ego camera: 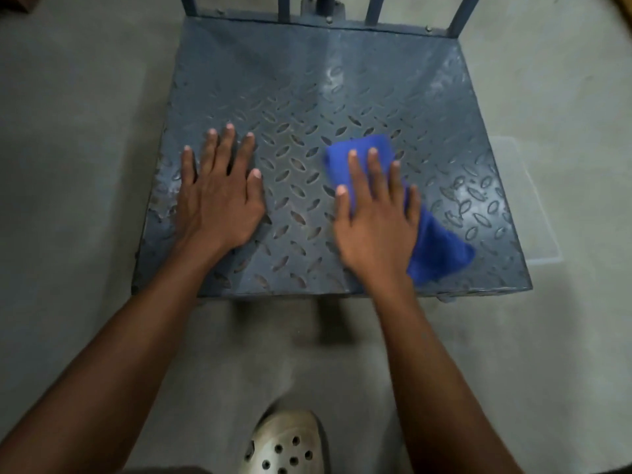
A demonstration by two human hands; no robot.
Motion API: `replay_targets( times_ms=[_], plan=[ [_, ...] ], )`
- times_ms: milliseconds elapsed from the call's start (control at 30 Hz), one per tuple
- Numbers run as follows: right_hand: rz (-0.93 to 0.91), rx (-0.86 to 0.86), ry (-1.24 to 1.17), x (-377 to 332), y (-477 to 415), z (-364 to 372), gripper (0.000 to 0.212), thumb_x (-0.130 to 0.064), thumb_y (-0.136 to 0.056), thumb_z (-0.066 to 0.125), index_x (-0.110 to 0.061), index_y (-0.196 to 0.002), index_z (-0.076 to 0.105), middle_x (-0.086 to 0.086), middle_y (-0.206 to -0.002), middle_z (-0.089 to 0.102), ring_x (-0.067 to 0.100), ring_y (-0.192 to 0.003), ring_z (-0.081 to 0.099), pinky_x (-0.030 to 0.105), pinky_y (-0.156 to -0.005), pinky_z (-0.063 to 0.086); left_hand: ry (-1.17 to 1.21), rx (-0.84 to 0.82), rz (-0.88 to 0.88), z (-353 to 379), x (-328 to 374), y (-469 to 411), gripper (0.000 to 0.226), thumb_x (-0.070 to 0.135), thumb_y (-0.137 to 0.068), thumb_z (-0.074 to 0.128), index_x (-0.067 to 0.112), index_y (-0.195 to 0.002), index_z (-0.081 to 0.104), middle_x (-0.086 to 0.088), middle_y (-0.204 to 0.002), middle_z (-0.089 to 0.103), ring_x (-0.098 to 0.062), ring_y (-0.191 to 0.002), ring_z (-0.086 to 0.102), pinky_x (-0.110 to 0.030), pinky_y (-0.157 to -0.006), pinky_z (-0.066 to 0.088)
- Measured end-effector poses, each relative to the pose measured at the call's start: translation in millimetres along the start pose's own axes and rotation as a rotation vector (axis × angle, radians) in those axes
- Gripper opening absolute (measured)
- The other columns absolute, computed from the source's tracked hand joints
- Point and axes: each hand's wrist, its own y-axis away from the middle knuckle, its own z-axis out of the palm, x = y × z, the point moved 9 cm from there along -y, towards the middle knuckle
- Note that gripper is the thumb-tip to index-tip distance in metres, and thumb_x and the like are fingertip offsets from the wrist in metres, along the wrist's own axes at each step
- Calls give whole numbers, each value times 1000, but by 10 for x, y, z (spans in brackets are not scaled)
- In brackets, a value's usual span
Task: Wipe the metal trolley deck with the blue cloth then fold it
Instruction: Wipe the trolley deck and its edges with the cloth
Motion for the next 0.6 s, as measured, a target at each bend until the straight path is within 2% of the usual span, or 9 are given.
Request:
replay_targets(
  times_ms=[67, 133, 200, 300, 433, 533, 600],
  plan=[
    [106, 36, -8, 104, -466, -106, 59, -50, -113, 24, -37, -170, 13, -7, -180, 7, 26, -166, 4, 54, -133, 4, -3, 11, 7, -75, 44, -128, 61, 44, -112, 17, 27, -171, 9, -3, -179, 1, -23, -166, -5, -53, -133, -7],
    [140, 14, -65, -111, -904, -111, 59, -48, -114, 24, -36, -170, 11, -7, -180, 3, 27, -166, -1, 55, -133, 1, -4, 25, 6, -114, 92, -272, 61, 44, -112, 17, 28, -171, 9, -3, -179, 0, -23, -166, -5, -53, -132, -7],
    [54, -58, -91, -565, -1027, -3, 60, -45, -114, 25, -36, -170, 10, -8, -180, 1, 26, -166, -3, 54, -133, -1, -7, 13, 1, -79, 104, -385, 61, 42, -112, 20, 27, -171, 12, -4, -179, 1, -24, -166, -4, -55, -132, -7],
    [-103, -52, -93, -924, -496, 79, 59, -46, -113, 29, -37, -170, 16, -11, -179, 8, 23, -166, 3, 51, -133, 2, 7, -20, -8, 17, 127, -454, 60, 38, -113, 25, 23, -170, 15, -4, -179, 3, -24, -166, -2, -55, -132, -6],
    [-28, -25, -35, -126, 98, -19, 59, -51, -113, 25, -41, -169, 12, -13, -178, 7, 22, -166, 5, 51, -134, 4, 20, -19, 7, 72, 236, -385, 59, 39, -112, 25, 29, -170, 15, -2, -179, 5, -25, -166, -1, -55, -132, -7],
    [147, 9, 10, 530, -302, -191, 60, -51, -113, 28, -39, -170, 15, -9, -179, 8, 26, -166, 7, 54, -133, 7, 22, -31, 60, 115, 443, -402, 60, 42, -112, 22, 30, -170, 14, -2, -179, 3, -24, -166, -1, -56, -132, -6],
    [227, 12, -20, 593, -699, -190, 59, -48, -113, 29, -38, -170, 16, -8, -179, 7, 27, -166, 5, 55, -133, 5, 27, -38, 89, 151, 587, -451, 60, 43, -112, 22, 30, -170, 14, -3, -179, 4, -24, -166, -1, -57, -132, -6]
  ],
)
